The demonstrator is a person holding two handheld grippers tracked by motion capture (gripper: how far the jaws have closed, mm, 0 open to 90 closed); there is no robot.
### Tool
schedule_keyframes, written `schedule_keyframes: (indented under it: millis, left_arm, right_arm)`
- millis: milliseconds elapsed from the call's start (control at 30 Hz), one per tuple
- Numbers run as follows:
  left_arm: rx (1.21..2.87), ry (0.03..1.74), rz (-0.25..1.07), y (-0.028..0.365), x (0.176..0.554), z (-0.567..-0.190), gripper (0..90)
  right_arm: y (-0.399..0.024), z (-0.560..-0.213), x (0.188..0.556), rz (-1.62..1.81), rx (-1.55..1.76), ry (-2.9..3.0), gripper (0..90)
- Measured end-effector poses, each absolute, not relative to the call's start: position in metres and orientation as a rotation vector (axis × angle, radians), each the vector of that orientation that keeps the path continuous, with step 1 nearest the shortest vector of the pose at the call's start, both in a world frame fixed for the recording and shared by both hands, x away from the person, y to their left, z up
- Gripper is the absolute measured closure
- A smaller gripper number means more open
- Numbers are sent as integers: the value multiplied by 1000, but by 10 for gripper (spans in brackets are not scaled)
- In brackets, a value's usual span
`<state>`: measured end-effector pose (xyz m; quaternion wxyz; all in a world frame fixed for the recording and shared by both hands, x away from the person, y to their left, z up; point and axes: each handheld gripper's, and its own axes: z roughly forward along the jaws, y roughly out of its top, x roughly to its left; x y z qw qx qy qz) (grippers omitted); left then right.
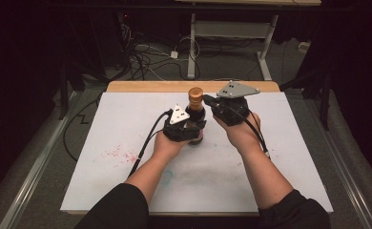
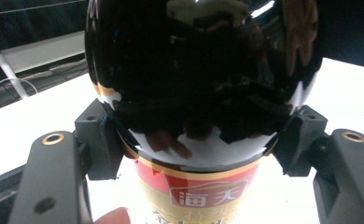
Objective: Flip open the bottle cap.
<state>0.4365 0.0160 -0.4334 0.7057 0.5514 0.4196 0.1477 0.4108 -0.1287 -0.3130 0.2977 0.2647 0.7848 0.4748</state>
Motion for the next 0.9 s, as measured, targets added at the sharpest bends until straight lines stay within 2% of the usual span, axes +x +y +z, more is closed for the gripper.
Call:
schedule_keyframes:
  millis: [333, 367, 900]
  left_arm:
    - [1229, 933, 332, 16, 437, -434, 290]
    - [1296, 939, 371, 21, 437, -435, 290]
    - [1282, 947, 373, 21, 437, -435, 291]
  right_arm:
    - [-126, -309, 410, 1220, 686, 2110, 900]
    - [-126, -308, 411, 1217, 687, 2114, 900]
    - [-124, -306, 411, 1247, 701, 2099, 900]
